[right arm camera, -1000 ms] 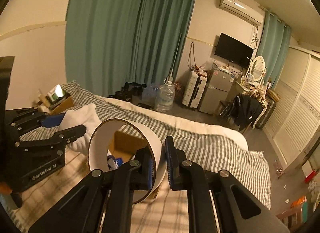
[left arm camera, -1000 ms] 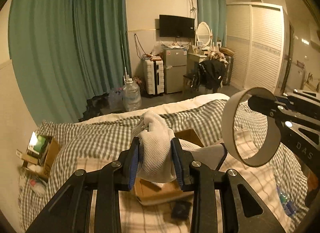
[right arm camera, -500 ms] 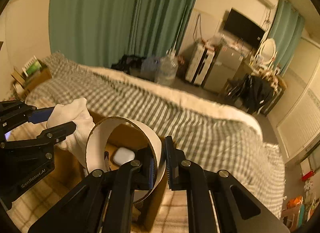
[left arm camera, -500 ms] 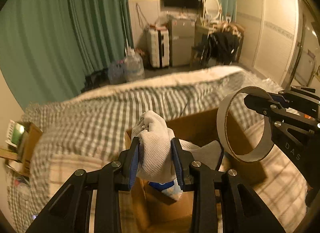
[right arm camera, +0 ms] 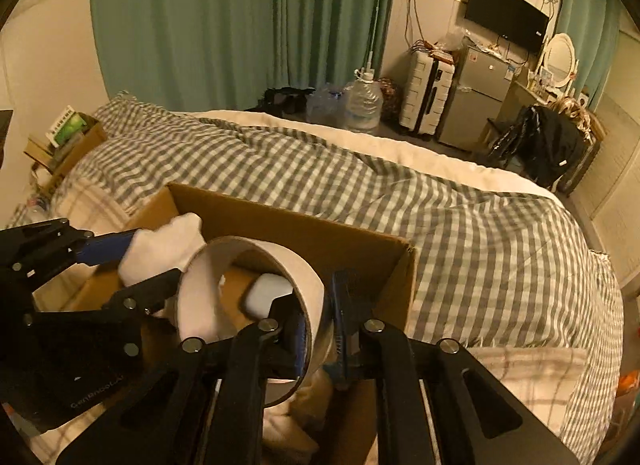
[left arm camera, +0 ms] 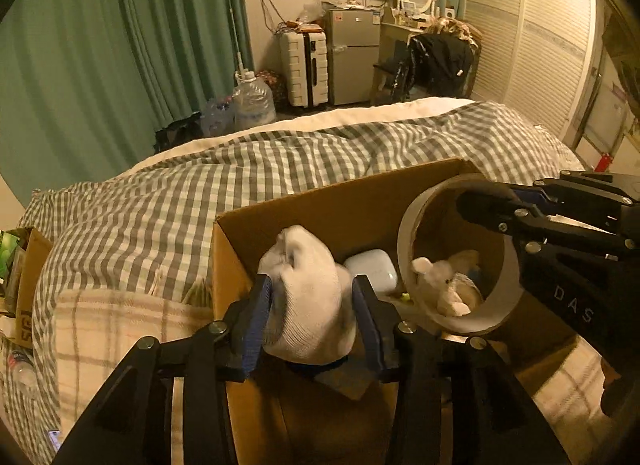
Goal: Organize objects
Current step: 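Carry the sock and ring band into the box and release both, then grasp the white tube with the right tool while the left tool grasps the black cup, then lower the tube and black cup into the box and open both tools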
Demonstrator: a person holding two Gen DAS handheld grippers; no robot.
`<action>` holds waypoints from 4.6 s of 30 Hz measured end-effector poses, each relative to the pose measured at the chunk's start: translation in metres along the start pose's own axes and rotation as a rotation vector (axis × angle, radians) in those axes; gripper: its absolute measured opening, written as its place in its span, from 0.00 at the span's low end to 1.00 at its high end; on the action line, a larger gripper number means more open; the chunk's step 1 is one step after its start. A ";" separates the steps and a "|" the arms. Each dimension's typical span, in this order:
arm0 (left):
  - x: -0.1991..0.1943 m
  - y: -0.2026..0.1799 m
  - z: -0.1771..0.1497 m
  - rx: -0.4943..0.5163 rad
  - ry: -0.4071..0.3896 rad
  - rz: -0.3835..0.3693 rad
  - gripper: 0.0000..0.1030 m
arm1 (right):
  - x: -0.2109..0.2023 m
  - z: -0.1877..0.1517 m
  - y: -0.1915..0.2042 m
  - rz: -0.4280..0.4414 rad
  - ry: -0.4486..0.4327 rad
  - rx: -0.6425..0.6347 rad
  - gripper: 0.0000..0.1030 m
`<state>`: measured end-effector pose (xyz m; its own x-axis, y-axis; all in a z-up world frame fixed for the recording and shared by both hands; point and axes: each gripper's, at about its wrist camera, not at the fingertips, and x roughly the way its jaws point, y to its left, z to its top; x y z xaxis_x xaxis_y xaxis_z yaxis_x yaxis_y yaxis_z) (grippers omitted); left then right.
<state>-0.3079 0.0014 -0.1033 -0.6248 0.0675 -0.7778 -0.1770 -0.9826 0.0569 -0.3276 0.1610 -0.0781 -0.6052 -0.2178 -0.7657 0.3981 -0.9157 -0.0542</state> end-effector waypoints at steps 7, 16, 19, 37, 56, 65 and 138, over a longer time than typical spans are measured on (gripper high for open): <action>-0.051 0.001 -0.002 -0.010 -0.053 0.038 0.75 | -0.041 -0.010 -0.002 -0.024 0.011 0.034 0.65; -0.146 0.008 -0.014 -0.045 -0.144 0.071 0.89 | -0.144 -0.012 0.001 -0.061 -0.088 0.033 0.81; -0.173 0.010 -0.025 -0.070 -0.169 0.077 0.91 | -0.180 -0.020 0.009 -0.064 -0.128 0.021 0.81; -0.198 -0.001 -0.161 -0.198 -0.249 0.093 1.00 | -0.212 -0.153 0.058 -0.087 -0.133 0.057 0.81; -0.128 0.012 -0.210 -0.243 -0.062 0.123 1.00 | -0.080 -0.217 0.127 0.092 0.220 -0.077 0.51; -0.132 0.003 -0.204 -0.212 -0.062 0.131 1.00 | -0.101 -0.215 0.106 0.085 0.176 0.007 0.16; -0.207 -0.003 -0.045 -0.115 -0.281 -0.051 0.41 | -0.241 -0.074 0.069 -0.033 -0.245 -0.050 0.15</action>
<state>-0.1440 -0.0177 0.0300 -0.8061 0.1463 -0.5734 -0.1358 -0.9888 -0.0614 -0.1038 0.1754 0.0555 -0.7654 -0.2687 -0.5847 0.4048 -0.9074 -0.1129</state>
